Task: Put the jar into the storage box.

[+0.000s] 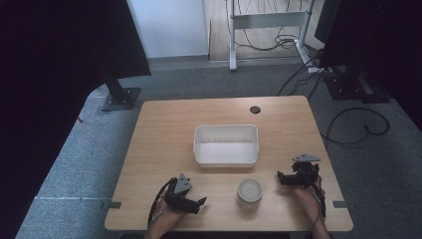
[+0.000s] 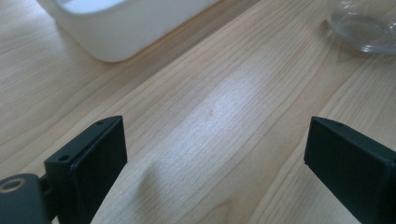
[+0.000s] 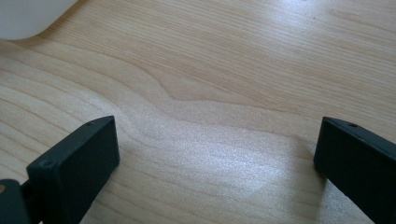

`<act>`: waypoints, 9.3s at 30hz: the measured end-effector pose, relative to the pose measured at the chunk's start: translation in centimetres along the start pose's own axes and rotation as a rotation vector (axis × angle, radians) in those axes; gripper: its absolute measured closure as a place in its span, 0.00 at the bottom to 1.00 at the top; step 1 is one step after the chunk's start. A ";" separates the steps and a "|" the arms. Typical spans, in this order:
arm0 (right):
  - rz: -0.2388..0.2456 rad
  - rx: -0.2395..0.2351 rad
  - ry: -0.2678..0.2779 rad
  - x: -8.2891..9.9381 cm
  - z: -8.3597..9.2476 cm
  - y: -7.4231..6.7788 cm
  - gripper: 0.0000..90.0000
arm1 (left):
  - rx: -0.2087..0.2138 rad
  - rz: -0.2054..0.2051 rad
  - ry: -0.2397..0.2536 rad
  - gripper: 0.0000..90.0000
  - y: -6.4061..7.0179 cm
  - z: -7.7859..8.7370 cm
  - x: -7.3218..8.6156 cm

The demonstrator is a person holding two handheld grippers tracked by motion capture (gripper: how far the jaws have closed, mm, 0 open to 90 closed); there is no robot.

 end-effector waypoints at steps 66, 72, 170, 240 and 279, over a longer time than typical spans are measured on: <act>0.007 -0.008 0.000 0.0 0.0 -0.1 0.00 | 0.221 -0.133 0.042 0.03 8.7 -4.3 -6.8; 0.007 -0.007 0.001 0.0 0.0 -0.1 0.00 | 0.236 -0.135 0.041 0.03 9.4 -4.9 -7.0; 0.008 -0.009 0.001 0.0 0.0 -0.1 0.00 | 0.069 -0.149 0.037 0.11 5.4 -6.4 -12.8; 0.009 -0.010 0.000 0.0 0.0 -0.1 0.00 | -0.085 -0.021 0.018 0.11 -1.3 -12.8 -14.6; 0.011 -0.013 -0.001 0.0 0.0 -0.1 0.00 | -0.060 0.075 -0.013 0.04 -1.4 -15.0 -14.1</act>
Point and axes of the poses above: each handheld gripper's, and its own axes: z roughly backward along the jaws, x roughly out of its underside, y roughly to its right, the point moved 8 cm from there along -z, roughly forward along the jaws, and after that the axes turned 3 degrees about y, right-handed, at the moved point
